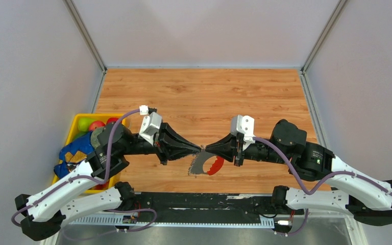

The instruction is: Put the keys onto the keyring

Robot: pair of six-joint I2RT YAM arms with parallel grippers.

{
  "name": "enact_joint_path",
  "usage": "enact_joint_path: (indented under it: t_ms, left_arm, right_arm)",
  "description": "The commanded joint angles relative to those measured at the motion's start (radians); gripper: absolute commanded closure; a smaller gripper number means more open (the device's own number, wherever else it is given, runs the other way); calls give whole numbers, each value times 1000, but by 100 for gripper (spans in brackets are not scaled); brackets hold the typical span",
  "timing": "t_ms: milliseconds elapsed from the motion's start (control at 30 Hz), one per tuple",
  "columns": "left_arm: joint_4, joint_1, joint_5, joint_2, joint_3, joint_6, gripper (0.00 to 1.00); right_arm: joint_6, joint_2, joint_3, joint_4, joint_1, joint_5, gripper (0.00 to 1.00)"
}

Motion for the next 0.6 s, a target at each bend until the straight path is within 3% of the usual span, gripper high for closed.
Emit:
enact_joint_path:
  t_ms: [0, 567]
  left_arm:
    - [-26, 3, -6, 22, 41, -2, 88]
    - [-44, 3, -42, 4, 31, 29, 92]
  right_arm:
    - [18, -21, 29, 29, 5, 7, 100]
    - [13, -45, 11, 29, 4, 5, 100]
